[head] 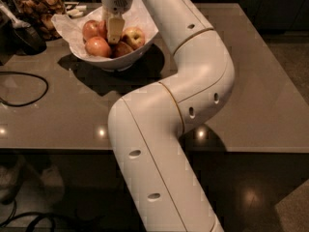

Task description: Pick apple from white bowl

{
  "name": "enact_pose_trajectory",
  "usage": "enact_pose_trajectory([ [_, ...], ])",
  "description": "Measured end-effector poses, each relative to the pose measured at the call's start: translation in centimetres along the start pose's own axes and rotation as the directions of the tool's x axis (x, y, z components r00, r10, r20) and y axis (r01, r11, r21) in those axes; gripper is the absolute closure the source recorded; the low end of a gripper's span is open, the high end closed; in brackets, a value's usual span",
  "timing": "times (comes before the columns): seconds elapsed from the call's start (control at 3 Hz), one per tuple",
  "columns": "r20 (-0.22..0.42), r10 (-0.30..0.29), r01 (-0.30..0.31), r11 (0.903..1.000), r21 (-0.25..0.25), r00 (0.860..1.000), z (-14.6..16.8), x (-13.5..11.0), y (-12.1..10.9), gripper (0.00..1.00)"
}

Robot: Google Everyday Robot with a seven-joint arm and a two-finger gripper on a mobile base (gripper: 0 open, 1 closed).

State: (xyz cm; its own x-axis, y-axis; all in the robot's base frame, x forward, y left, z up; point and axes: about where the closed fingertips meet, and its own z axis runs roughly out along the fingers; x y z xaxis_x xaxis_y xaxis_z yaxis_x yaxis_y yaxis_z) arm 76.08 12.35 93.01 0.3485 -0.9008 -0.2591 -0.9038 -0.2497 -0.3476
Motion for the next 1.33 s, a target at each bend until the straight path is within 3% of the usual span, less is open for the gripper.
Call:
enact_pose_trajectory([
  [0.67, 0.015, 0.002, -0.003, 0.9970, 0.077, 1.000, -2.2, -1.4, -1.5, 1.00],
  [1.33, 0.052, -0.006, 0.002, 0.9968, 0.080, 0.999, -3.8, -2.8, -1.1, 1.00],
])
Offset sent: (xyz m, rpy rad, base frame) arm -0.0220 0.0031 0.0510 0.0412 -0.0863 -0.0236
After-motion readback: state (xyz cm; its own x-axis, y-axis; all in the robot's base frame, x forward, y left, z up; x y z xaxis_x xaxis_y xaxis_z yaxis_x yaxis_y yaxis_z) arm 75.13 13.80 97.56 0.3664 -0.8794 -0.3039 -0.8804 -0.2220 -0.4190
